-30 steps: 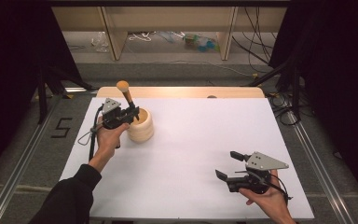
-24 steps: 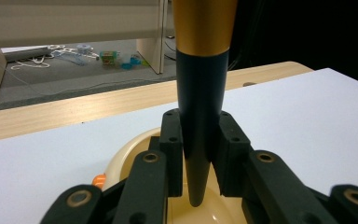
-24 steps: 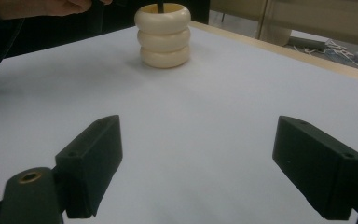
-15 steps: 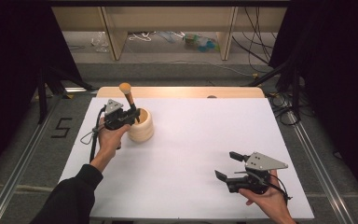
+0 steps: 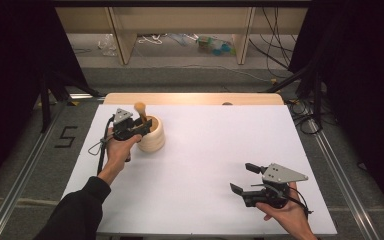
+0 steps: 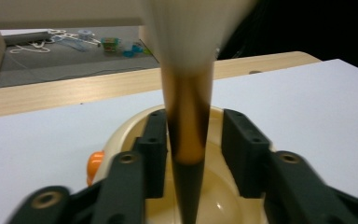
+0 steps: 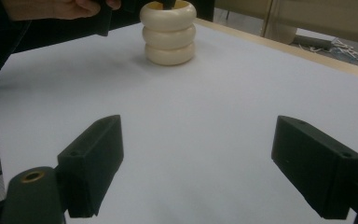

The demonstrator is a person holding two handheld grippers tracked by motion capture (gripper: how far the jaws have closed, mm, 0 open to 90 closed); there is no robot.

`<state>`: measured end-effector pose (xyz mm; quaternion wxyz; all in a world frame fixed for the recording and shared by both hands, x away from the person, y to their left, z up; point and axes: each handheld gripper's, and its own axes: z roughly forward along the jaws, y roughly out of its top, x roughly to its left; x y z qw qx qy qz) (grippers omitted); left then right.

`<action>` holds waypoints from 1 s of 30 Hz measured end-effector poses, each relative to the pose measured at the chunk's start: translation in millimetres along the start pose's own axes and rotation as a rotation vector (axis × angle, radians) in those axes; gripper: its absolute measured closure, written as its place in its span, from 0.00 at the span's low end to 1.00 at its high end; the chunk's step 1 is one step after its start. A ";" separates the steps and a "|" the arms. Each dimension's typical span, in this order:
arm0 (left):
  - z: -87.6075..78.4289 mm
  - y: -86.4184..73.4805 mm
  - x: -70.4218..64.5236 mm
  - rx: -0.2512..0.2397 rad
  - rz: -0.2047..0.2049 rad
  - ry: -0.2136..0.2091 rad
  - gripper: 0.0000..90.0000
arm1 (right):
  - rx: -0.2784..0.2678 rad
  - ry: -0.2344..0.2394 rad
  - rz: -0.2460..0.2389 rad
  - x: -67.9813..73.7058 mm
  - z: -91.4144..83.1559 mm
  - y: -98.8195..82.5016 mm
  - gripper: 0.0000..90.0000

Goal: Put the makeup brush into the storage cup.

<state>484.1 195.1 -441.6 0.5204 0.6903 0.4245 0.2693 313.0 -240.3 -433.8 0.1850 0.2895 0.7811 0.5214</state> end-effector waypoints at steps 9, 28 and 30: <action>-15.1 13.4 -6.4 -0.037 -0.045 0.020 0.49 | 0.014 0.014 -0.003 0.4 0.2 0.0 0.20; -38.4 17.4 -14.1 -0.062 -0.037 -0.063 0.39 | 0.014 0.005 -0.002 -0.1 -0.1 -0.2 0.19; -42.5 16.2 -17.9 -0.068 -0.027 -0.083 0.39 | 0.013 0.006 -0.003 -0.1 -0.1 -0.2 0.19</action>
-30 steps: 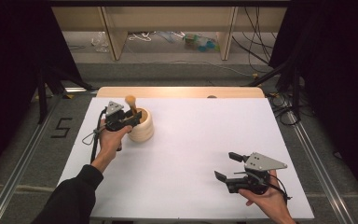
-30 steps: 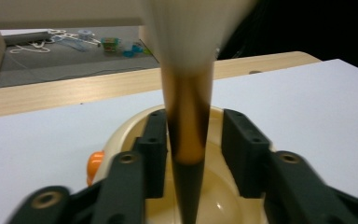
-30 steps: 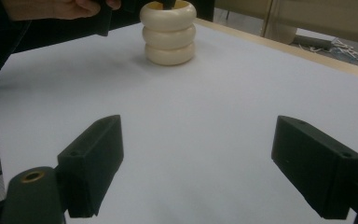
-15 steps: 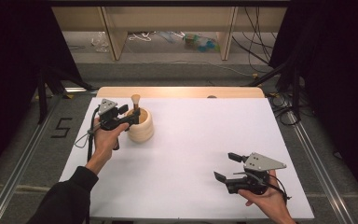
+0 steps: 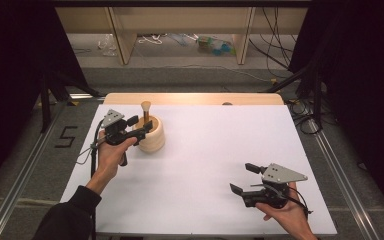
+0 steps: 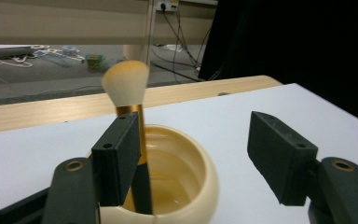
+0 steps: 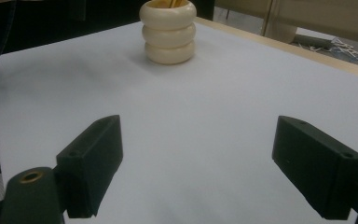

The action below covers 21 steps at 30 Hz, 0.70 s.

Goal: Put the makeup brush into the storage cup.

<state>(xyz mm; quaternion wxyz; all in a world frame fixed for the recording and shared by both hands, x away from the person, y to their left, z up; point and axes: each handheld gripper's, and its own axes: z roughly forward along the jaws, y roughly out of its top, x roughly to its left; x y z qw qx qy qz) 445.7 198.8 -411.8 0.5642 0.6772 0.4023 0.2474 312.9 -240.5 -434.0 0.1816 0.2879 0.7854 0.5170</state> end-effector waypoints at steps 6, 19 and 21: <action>-14.1 -4.4 -18.2 0.006 -0.031 -0.043 0.37 | 0.017 -0.011 -0.002 0.6 -1.4 0.5 0.19; -38.5 -19.5 -60.2 0.043 0.051 -0.158 0.30 | -0.005 -0.003 0.003 1.2 0.0 0.5 0.19; -41.6 -22.5 -64.6 0.044 0.044 -0.175 0.29 | -0.009 -0.006 -0.004 1.2 0.3 0.7 0.19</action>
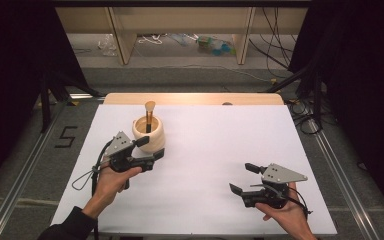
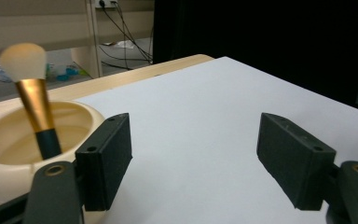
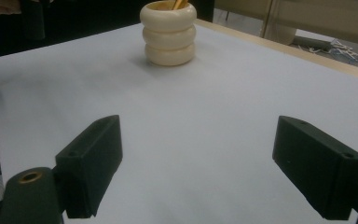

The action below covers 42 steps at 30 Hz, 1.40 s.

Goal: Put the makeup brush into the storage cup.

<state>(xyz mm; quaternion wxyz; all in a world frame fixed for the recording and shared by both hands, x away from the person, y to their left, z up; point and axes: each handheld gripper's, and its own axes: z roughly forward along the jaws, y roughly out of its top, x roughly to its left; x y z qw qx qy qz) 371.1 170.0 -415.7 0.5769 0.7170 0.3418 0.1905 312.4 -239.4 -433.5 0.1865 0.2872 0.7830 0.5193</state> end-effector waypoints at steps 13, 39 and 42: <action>-14.8 -22.1 -14.5 0.003 0.047 -0.022 0.26 | -0.008 -0.012 0.009 0.9 -0.2 -0.2 0.18; -44.2 -38.4 -19.1 -0.024 0.073 -0.004 0.18 | -0.043 -0.044 0.019 1.8 -8.2 -3.5 0.18; -47.1 -38.4 -19.4 -0.029 0.088 -0.007 0.18 | -0.051 -0.054 0.035 3.3 -10.9 -4.7 0.18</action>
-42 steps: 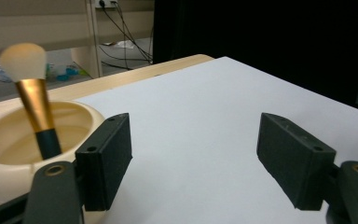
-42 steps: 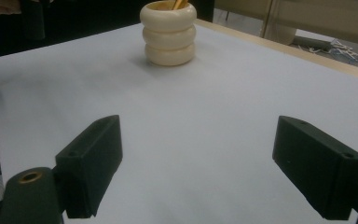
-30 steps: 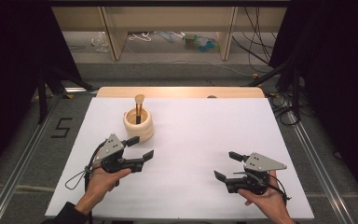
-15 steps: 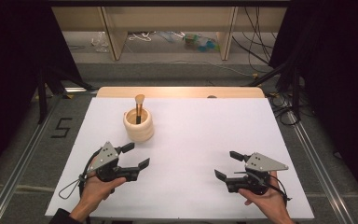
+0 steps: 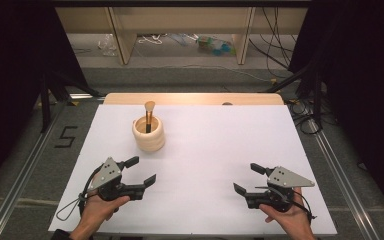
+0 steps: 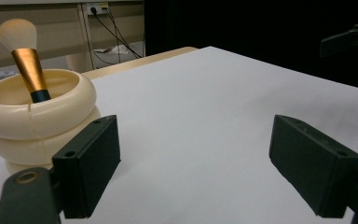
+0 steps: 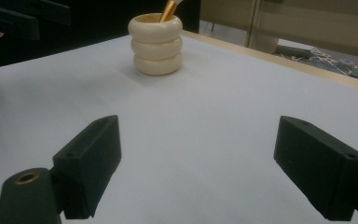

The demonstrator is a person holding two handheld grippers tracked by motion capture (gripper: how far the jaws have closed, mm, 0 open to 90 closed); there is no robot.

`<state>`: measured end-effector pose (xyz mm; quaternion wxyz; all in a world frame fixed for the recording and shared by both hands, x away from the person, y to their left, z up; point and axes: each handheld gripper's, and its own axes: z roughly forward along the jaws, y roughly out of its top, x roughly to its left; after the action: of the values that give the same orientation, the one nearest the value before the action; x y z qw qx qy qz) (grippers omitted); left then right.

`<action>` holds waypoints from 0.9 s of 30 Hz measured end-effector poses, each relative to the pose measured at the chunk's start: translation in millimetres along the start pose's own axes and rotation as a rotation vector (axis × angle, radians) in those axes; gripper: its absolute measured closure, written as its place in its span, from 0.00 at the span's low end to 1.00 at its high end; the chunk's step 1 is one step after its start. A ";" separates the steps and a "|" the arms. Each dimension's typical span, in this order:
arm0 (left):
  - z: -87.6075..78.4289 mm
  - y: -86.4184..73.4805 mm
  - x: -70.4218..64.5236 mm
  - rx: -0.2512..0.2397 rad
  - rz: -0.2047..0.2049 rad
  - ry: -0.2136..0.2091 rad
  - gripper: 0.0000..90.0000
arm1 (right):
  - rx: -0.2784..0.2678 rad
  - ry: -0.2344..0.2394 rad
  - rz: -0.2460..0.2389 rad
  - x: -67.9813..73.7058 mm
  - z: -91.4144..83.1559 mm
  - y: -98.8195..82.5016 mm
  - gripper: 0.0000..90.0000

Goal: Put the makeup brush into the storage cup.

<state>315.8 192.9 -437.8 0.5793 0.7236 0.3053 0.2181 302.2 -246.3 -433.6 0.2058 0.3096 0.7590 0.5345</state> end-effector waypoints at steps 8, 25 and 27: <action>-2.6 0.8 -2.2 -0.021 -0.011 -0.005 0.18 | 0.008 0.001 0.005 0.0 -2.7 -2.5 0.18; -0.9 0.9 -0.6 -0.022 -0.012 -0.008 0.18 | 0.044 0.011 -0.001 0.0 -2.0 -3.2 0.18; -1.2 1.1 -1.0 -0.018 -0.015 -0.004 0.18 | 0.012 0.026 0.008 0.5 1.0 -4.4 0.18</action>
<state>314.6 192.9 -436.4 0.5878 0.7167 0.3075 0.2149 301.4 -246.4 -438.0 0.1918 0.3068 0.7637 0.5346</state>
